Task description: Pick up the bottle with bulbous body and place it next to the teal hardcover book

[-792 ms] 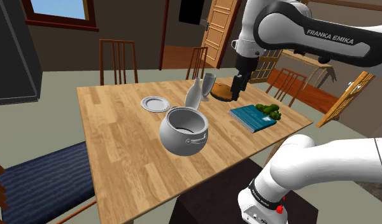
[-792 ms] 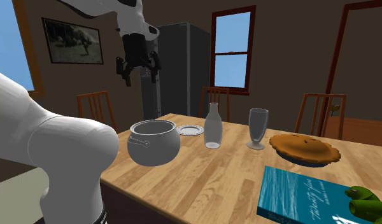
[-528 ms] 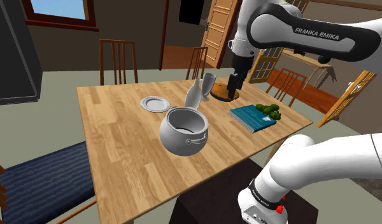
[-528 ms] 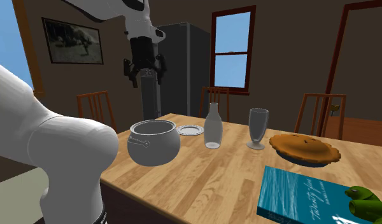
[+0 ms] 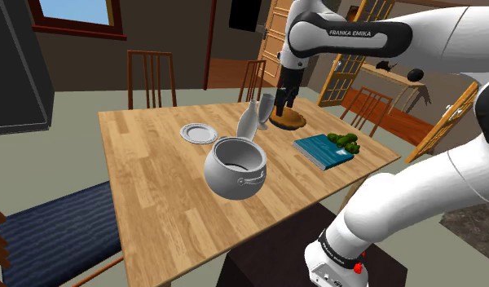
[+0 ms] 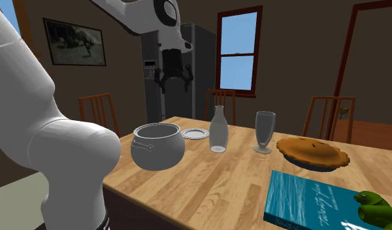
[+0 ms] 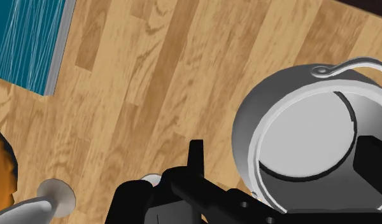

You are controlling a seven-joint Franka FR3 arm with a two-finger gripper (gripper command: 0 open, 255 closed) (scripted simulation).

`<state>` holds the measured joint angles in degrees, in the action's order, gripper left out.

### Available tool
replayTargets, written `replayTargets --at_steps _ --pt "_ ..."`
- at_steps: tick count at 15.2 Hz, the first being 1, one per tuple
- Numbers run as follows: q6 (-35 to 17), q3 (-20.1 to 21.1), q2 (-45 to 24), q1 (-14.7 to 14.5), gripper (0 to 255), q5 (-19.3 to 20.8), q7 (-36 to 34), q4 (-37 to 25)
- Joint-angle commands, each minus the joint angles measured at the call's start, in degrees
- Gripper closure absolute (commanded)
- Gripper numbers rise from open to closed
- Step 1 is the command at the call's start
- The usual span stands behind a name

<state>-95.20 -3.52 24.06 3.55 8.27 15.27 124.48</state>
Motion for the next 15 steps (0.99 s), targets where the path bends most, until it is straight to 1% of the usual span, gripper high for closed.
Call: replayTargets --at_steps 1,8,12,15 --pt "-1.16 -1.06 -4.14 0.31 0 -0.27 1.18 -3.04" --pt "-3.99 -4.40 -19.63 1.69 0 -2.67 5.93 -15.67" --pt "-3.92 -5.71 -28.96 2.88 0 -4.94 8.75 -24.82" --pt "-2.93 -6.31 -36.34 4.13 0 -6.90 10.74 -32.90"
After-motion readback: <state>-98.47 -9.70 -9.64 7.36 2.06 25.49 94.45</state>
